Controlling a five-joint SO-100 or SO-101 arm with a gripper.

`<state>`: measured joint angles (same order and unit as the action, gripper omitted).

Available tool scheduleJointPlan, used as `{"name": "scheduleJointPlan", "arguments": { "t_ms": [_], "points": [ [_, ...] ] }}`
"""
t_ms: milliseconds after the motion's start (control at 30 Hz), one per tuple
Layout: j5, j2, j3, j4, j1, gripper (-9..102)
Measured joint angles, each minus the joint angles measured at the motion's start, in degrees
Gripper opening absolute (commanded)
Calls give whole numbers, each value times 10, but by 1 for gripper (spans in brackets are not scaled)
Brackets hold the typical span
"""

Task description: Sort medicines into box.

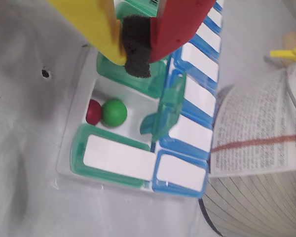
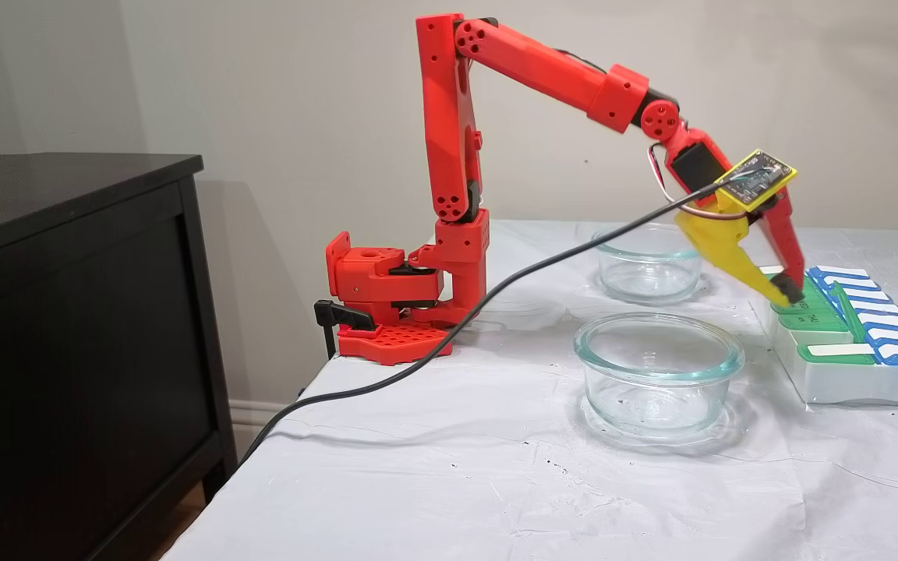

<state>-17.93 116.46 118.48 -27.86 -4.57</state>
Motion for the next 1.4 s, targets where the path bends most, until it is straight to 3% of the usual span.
{"name": "scheduleJointPlan", "arguments": {
  "t_ms": [267,900,1400],
  "points": [
    [54,23,-22,48,-52,0],
    [76,-98,-22,188,-24,0],
    [13,-90,-6,98,-4,0]
  ]
}}
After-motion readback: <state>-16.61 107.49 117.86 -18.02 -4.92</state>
